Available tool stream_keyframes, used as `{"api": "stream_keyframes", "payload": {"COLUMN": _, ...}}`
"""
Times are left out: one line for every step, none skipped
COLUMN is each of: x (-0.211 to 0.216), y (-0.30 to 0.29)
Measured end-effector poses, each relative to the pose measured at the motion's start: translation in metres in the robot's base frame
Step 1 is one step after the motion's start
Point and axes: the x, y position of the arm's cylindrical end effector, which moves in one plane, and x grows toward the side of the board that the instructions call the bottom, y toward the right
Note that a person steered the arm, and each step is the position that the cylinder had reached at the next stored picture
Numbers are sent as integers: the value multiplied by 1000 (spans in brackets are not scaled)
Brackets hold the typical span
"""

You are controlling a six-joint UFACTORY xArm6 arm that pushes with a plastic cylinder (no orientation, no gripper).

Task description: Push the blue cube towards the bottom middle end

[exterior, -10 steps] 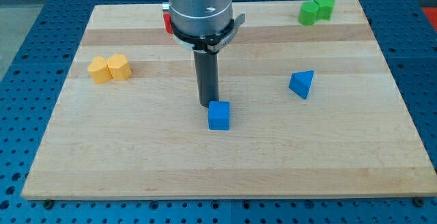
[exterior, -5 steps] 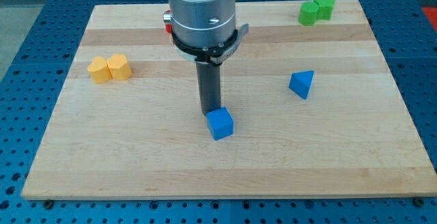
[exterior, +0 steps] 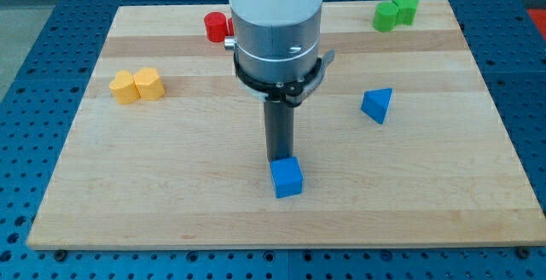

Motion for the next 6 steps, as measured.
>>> {"api": "stream_keyframes", "payload": {"x": 8, "y": 0}}
{"api": "stream_keyframes", "payload": {"x": 10, "y": 0}}
{"api": "stream_keyframes", "payload": {"x": 15, "y": 0}}
{"api": "stream_keyframes", "payload": {"x": 25, "y": 0}}
{"api": "stream_keyframes", "payload": {"x": 28, "y": 0}}
{"api": "stream_keyframes", "payload": {"x": 3, "y": 4}}
